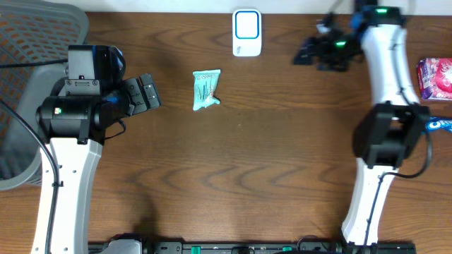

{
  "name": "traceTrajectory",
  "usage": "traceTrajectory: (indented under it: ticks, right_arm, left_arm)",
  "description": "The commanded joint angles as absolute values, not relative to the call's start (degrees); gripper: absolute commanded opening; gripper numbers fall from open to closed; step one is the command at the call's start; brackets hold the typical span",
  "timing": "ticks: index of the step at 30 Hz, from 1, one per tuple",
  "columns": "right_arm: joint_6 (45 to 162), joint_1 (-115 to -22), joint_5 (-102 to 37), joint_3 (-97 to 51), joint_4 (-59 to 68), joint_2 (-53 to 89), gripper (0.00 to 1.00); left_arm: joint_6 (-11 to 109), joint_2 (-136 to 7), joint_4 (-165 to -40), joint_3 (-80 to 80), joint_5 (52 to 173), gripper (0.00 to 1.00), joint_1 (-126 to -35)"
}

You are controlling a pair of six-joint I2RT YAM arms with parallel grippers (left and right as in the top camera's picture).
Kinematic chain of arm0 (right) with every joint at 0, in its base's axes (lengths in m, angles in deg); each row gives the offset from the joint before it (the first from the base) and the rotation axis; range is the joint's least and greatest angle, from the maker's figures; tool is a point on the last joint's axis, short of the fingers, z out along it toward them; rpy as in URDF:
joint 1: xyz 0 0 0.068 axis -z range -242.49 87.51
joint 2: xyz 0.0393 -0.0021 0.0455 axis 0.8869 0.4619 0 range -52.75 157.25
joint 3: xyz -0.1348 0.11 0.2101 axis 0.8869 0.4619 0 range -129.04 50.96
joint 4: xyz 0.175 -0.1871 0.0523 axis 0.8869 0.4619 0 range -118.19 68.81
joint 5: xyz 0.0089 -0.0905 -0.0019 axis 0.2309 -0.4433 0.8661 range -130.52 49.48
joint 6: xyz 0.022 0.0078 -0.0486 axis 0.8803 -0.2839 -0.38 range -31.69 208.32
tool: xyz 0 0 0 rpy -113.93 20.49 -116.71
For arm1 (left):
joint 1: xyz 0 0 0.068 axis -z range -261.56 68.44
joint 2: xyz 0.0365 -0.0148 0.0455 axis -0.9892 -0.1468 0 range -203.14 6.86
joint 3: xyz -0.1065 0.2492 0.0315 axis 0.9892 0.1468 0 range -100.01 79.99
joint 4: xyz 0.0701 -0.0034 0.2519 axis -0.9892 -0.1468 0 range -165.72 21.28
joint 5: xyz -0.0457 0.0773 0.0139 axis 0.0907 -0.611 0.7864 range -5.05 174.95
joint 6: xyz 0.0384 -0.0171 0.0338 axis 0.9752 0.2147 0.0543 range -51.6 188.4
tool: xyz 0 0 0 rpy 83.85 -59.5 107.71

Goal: Scan the item barcode
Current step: 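Move the right gripper left and grasp the mint-green wipes packet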

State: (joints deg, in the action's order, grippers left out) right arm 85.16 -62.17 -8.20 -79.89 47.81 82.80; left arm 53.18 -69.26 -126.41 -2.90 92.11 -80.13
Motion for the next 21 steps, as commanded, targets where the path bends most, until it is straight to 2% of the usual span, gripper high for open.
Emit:
traceTrajectory:
  ticks: [1,5,9,15,21]
  right_arm:
    - [86.3,-70.2,-7.2,-76.0,44.3,82.6,0.97]
    - [93.8,-77.1,-7.2,-71.4,37.1,82.6,0.93]
    - [102.0,-83.6,-7.2,-66.8,26.9,82.6,0.73]
    - [113.6,-88.9,-15.0,-63.7,20.1,82.6,0.61]
    - [116.6,-91.4,-16.7,-59.6,14.8,82.6,0.56]
  left_arm:
    - [53.1,-69.1,-126.5,-2.9,91.8,0.98,-80.3]
    - [53.1,-69.1,-126.5,-2.9,91.8,0.98,-80.3]
    - [53.1,-69.1,-126.5,-2.9,91.8,0.98,-80.3]
    - [53.1,-69.1,-126.5,-2.9,91.8,0.98,-80.3]
    - [53.1,-69.1,-126.5,-2.9,91.8,0.98,-80.3]
